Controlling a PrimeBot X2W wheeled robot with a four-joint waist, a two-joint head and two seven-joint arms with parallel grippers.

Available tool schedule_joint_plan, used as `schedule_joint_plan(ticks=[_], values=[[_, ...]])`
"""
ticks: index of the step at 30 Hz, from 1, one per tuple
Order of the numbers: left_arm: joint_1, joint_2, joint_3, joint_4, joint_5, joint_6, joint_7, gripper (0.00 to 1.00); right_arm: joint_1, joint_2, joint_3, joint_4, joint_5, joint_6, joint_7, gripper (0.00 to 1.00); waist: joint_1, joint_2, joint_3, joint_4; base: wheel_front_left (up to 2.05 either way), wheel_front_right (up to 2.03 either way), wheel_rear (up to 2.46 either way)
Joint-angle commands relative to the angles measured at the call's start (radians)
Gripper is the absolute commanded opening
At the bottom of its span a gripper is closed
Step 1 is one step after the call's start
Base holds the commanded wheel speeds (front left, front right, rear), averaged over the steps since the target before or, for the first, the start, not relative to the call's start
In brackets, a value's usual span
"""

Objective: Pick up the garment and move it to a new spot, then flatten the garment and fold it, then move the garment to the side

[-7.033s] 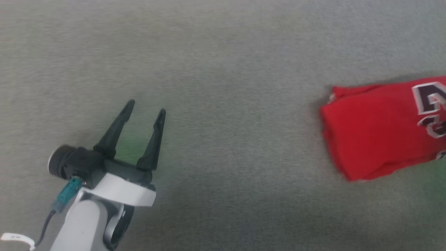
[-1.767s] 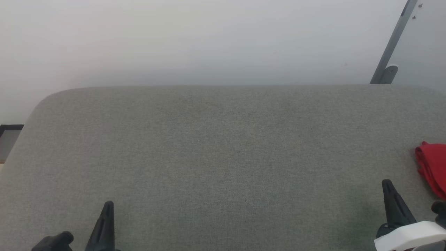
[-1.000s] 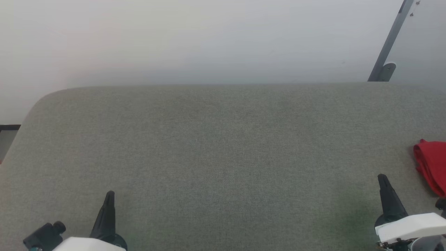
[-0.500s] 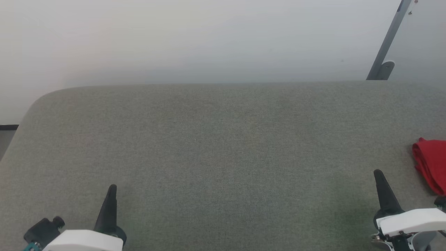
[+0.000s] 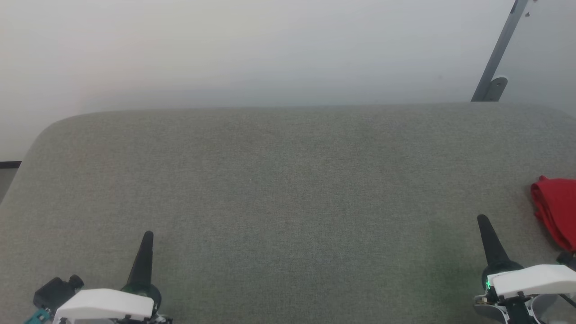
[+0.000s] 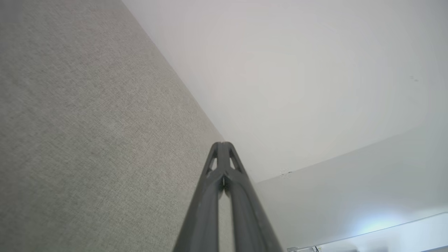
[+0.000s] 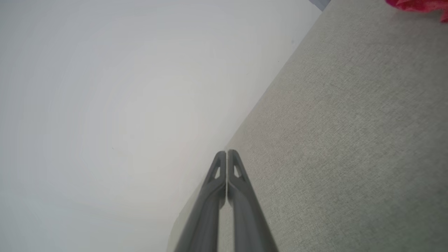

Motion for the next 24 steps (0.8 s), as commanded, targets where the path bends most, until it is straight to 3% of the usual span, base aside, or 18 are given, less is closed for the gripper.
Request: schedule_joint_plan(ticks=[1,24], values=[[-0.030,0.000,0.004,-0.006,-0.032,-0.002,0.008,0.00,-0.023,0.000,-0.003,-0.008,0.026,0.000,0.008,0.00,0.0000,-0.0001,0.000,-0.001,0.00,0.00,0.00],[-0.073,-0.013,0.010,0.022,-0.230,-0.002,0.065,0.00,-0.049,0.027,-0.009,0.006,0.212,0.000,0.057,0.00,0.0000,-0.0001,0.007,-0.010,0.00,0.00,0.00]])
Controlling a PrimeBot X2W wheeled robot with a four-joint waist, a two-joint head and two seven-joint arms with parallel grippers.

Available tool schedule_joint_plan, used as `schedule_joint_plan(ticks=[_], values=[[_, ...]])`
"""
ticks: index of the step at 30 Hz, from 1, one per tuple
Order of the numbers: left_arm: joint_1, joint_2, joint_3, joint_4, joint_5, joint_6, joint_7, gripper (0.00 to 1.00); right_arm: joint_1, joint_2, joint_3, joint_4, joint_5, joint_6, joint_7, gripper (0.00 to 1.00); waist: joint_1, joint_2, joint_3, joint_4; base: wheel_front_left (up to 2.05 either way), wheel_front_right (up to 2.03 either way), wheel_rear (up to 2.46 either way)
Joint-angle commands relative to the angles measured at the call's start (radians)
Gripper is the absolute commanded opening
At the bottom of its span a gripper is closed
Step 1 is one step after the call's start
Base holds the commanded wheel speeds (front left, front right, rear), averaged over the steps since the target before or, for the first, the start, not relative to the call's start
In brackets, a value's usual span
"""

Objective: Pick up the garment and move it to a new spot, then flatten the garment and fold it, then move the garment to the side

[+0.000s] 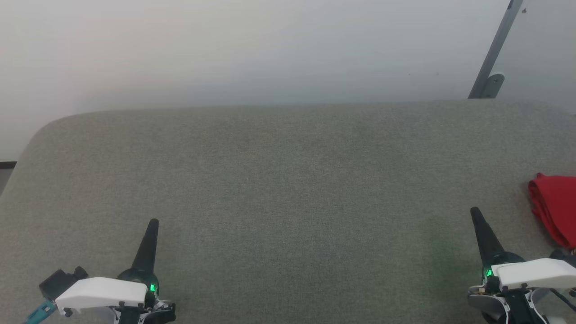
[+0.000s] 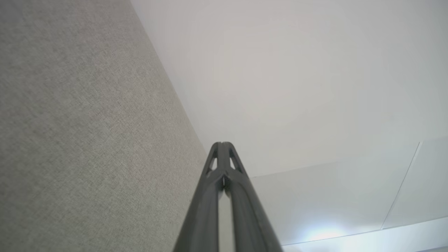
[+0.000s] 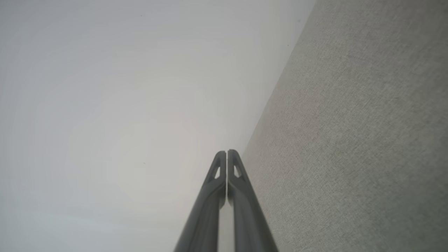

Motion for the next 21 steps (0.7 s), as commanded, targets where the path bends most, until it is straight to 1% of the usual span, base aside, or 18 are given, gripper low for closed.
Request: schedule_joint_plan(ticks=[1,21], values=[[-0.021,0.001,0.004,0.000,-0.022,-0.002,0.008,0.00,-0.019,0.004,-0.004,-0.003,0.023,0.000,0.008,0.00,-0.0001,0.0000,0.000,-0.001,0.00,0.00,0.00],[-0.051,-0.009,0.009,0.018,-0.160,-0.002,0.049,0.00,-0.036,0.022,-0.008,0.008,0.151,0.000,0.040,0.00,-0.0001,0.0000,0.006,-0.008,0.00,0.00,0.00]])
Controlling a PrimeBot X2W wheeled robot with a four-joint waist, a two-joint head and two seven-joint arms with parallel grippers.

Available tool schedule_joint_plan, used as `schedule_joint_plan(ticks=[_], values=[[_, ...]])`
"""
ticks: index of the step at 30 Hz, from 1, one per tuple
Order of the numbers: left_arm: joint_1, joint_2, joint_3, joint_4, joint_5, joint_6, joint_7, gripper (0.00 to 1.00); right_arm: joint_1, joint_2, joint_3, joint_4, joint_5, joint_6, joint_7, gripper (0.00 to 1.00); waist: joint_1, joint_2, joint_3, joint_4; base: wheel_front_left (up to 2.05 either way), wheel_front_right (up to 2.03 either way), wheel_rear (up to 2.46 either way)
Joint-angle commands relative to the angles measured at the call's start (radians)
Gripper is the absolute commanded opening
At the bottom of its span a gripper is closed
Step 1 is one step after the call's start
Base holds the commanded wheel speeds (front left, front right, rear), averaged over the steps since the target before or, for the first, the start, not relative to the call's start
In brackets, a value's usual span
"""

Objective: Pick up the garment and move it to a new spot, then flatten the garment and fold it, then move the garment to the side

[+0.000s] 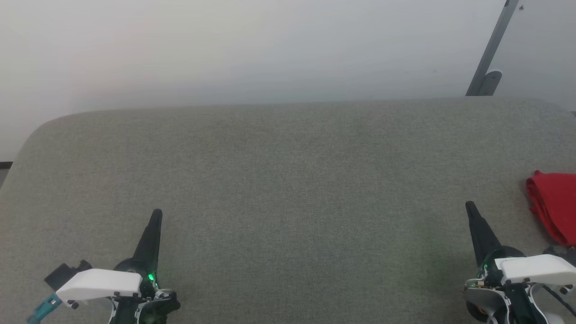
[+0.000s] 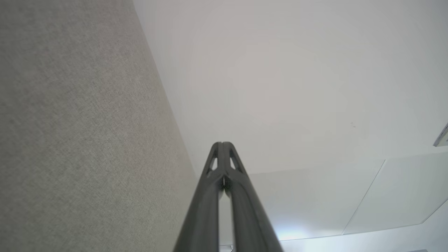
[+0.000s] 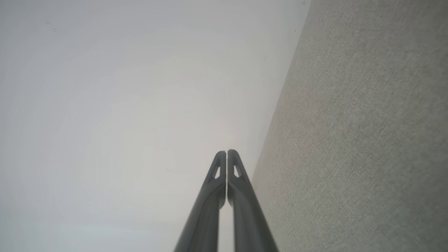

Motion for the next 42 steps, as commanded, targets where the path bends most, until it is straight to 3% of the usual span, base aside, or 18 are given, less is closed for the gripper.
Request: schedule_joint_plan(ticks=[1,16,42], values=[[-0.016,0.000,0.005,0.001,-0.021,-0.002,0.008,0.00,-0.016,0.003,-0.004,0.002,0.015,0.000,0.006,0.00,0.0000,0.0000,0.000,0.000,0.00,0.00,0.00],[-0.035,-0.008,0.008,0.013,-0.109,-0.002,0.035,0.00,-0.025,0.016,-0.006,0.009,0.100,0.000,0.028,0.00,0.0000,0.0000,0.004,-0.006,0.00,0.00,0.00],[-0.036,-0.009,0.009,0.013,-0.107,-0.002,0.035,0.00,-0.024,0.016,-0.005,0.009,0.100,0.000,0.027,0.00,0.0000,0.0000,0.004,-0.006,0.00,0.00,0.00]])
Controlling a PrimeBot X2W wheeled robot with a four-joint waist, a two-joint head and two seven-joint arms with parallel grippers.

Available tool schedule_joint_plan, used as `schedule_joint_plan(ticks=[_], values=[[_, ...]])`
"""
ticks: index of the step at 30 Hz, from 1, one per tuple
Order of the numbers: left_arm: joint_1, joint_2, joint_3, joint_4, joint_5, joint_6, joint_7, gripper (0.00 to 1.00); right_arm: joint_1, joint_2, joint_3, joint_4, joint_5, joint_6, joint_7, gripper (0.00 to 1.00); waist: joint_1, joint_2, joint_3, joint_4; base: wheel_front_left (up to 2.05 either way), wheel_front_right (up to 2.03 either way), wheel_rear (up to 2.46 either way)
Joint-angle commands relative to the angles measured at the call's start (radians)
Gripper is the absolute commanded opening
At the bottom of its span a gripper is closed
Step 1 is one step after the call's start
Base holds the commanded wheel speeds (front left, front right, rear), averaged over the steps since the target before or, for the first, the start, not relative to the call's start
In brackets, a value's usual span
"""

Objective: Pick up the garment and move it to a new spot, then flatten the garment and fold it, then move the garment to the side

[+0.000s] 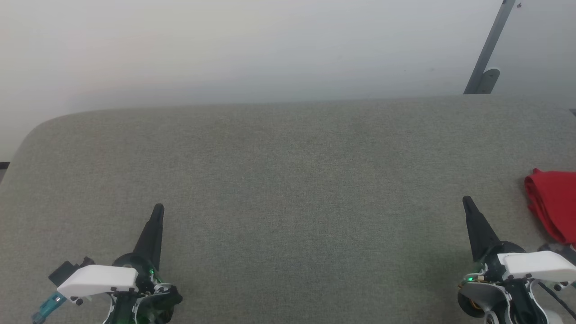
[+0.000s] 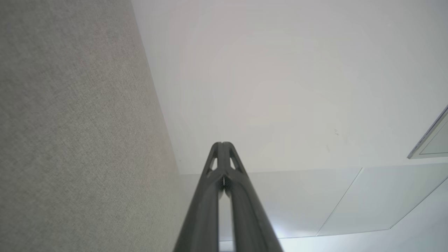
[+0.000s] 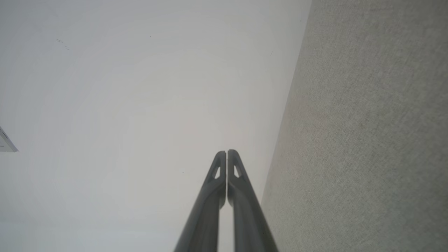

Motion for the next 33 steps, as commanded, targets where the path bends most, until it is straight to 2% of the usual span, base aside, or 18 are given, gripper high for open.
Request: schedule_joint_plan(ticks=[1,33], values=[[-0.010,-0.002,0.004,0.000,-0.001,-0.002,0.003,0.00,-0.006,0.004,0.000,0.003,0.004,0.000,0.002,0.00,0.0000,0.0000,0.000,0.000,0.00,0.00,0.00],[-0.010,-0.003,0.005,0.000,0.001,-0.003,0.003,0.00,-0.006,0.004,0.000,0.003,0.004,0.000,0.002,0.00,0.0000,0.0000,0.000,0.000,0.00,0.00,0.00]])
